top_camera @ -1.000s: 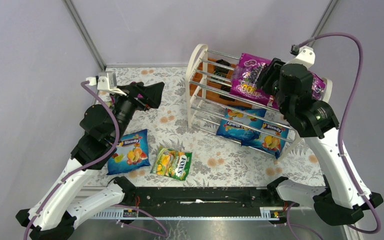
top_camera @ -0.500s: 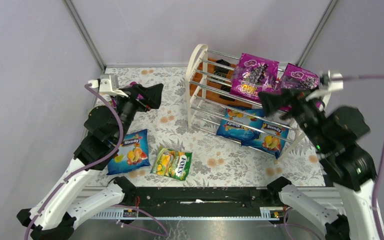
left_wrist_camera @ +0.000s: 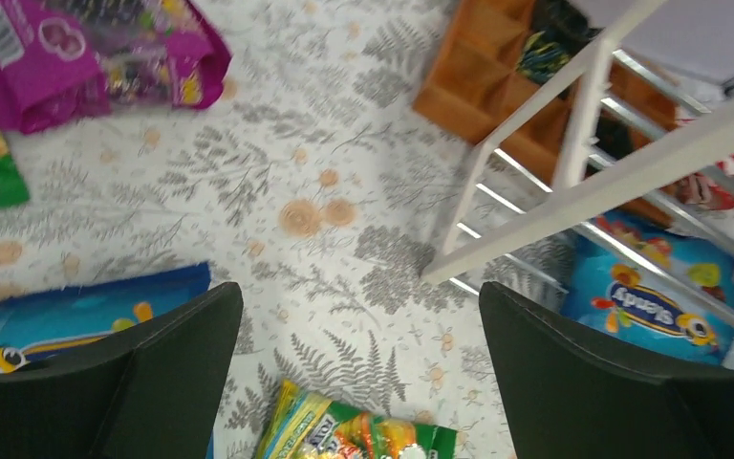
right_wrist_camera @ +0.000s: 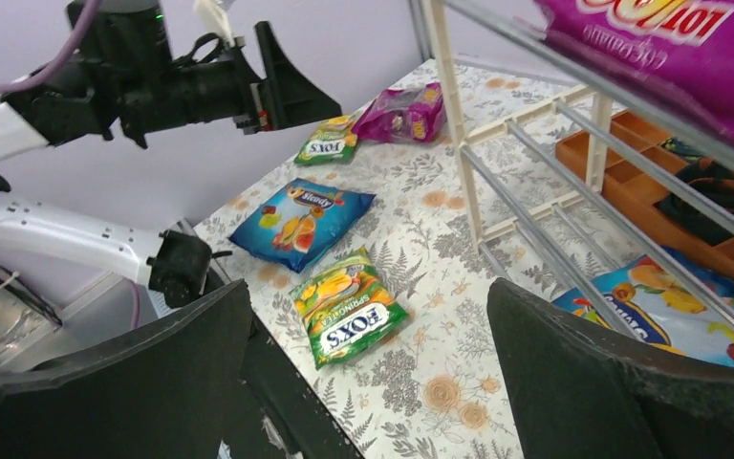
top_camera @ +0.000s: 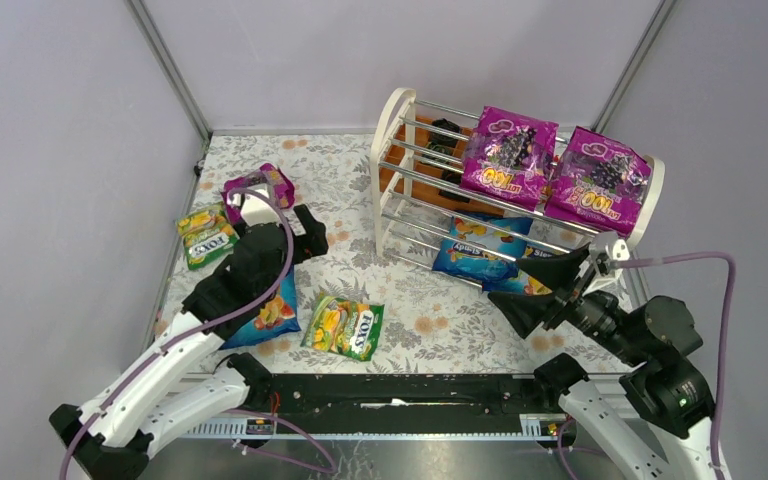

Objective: Place and organize the candy bags onto the shelf

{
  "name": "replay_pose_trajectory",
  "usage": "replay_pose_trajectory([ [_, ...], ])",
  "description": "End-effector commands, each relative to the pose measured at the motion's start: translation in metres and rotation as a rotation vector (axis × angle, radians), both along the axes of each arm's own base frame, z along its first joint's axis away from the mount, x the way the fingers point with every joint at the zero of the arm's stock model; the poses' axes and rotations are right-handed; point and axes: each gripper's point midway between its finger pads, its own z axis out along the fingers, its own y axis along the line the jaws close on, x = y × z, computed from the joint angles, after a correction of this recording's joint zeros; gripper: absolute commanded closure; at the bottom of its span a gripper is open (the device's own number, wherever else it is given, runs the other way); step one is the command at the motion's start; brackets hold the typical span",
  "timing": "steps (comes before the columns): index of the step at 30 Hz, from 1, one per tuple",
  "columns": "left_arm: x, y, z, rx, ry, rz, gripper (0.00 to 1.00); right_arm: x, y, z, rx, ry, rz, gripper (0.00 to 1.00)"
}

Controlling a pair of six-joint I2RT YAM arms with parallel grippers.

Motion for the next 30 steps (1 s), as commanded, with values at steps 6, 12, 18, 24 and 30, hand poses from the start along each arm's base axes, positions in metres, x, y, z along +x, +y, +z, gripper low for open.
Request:
replay_pose_trajectory([
  [6,0.055,0.058,-0.067,-0.160,0.211,0.240,0.01,-0.022,0.009,0.000,0.074,-0.047,0.111,0.00],
  [12,0.121,0.137,-0.076,-0.312,0.174,0.433,0.01,-0.036,-0.004,0.003,0.098,-0.071,0.077,0.00],
  [18,0.175,0.193,-0.106,-0.372,0.187,0.575,0.01,-0.052,-0.017,0.014,0.097,-0.102,0.058,0.00],
  [24,0.204,0.228,-0.141,-0.321,0.240,0.646,0.01,-0.061,-0.028,0.010,0.083,-0.093,0.024,0.00],
  [30,0.225,0.224,-0.170,-0.373,0.313,0.573,0.18,-0.061,-0.030,0.009,0.090,-0.084,0.015,0.00],
])
